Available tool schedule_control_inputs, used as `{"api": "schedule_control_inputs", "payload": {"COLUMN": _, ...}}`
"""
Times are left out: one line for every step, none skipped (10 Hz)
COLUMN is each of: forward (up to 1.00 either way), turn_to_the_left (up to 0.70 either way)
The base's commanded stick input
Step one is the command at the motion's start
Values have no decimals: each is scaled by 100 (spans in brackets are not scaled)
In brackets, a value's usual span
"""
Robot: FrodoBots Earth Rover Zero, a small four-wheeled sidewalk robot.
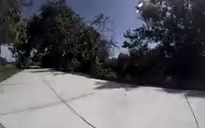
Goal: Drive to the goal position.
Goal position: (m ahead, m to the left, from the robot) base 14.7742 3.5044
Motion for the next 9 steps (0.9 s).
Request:
{"api": "schedule_control_inputs", "payload": {"forward": 70, "turn_to_the_left": 35}}
{"api": "schedule_control_inputs", "payload": {"forward": 70, "turn_to_the_left": 35}}
{"api": "schedule_control_inputs", "payload": {"forward": 70, "turn_to_the_left": 0}}
{"api": "schedule_control_inputs", "payload": {"forward": 70, "turn_to_the_left": 0}}
{"api": "schedule_control_inputs", "payload": {"forward": 70, "turn_to_the_left": 0}}
{"api": "schedule_control_inputs", "payload": {"forward": 70, "turn_to_the_left": 0}}
{"api": "schedule_control_inputs", "payload": {"forward": 70, "turn_to_the_left": 0}}
{"api": "schedule_control_inputs", "payload": {"forward": 70, "turn_to_the_left": 0}}
{"api": "schedule_control_inputs", "payload": {"forward": 70, "turn_to_the_left": 0}}
